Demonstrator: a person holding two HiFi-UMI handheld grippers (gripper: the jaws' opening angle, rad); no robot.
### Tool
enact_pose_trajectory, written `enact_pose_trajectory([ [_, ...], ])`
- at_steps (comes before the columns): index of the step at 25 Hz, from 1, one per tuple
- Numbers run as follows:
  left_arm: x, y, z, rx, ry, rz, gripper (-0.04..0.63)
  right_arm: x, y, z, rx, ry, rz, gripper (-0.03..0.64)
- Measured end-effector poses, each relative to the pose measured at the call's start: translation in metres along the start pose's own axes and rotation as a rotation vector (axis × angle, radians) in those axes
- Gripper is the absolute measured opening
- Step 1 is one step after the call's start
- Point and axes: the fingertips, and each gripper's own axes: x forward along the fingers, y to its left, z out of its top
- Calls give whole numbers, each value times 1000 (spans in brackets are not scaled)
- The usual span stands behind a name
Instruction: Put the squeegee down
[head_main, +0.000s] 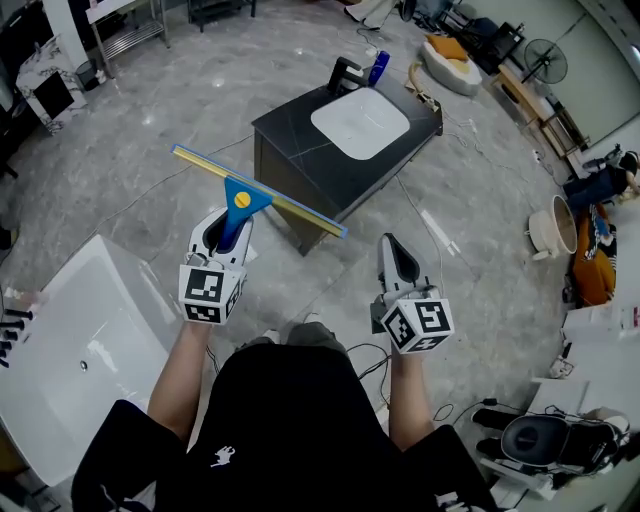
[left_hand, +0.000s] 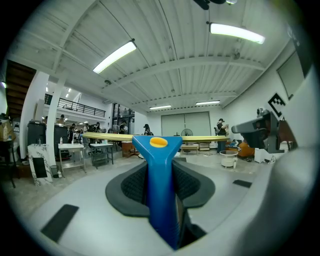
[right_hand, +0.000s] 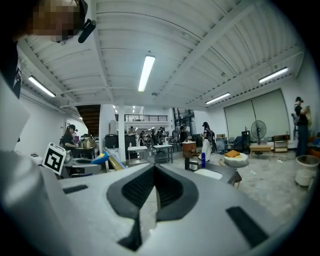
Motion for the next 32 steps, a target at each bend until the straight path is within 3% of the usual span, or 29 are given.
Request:
enact_pose_trajectory([
  [12, 21, 5, -12, -4, 36, 32, 127, 29, -14, -9, 28, 15, 51, 2],
  [23, 92, -5, -16, -1, 70, 26, 127, 74, -75, -14, 47, 32, 47, 2],
  [32, 159, -15, -7, 14, 96, 46, 127, 122, -129, 0, 56, 34, 101, 2],
])
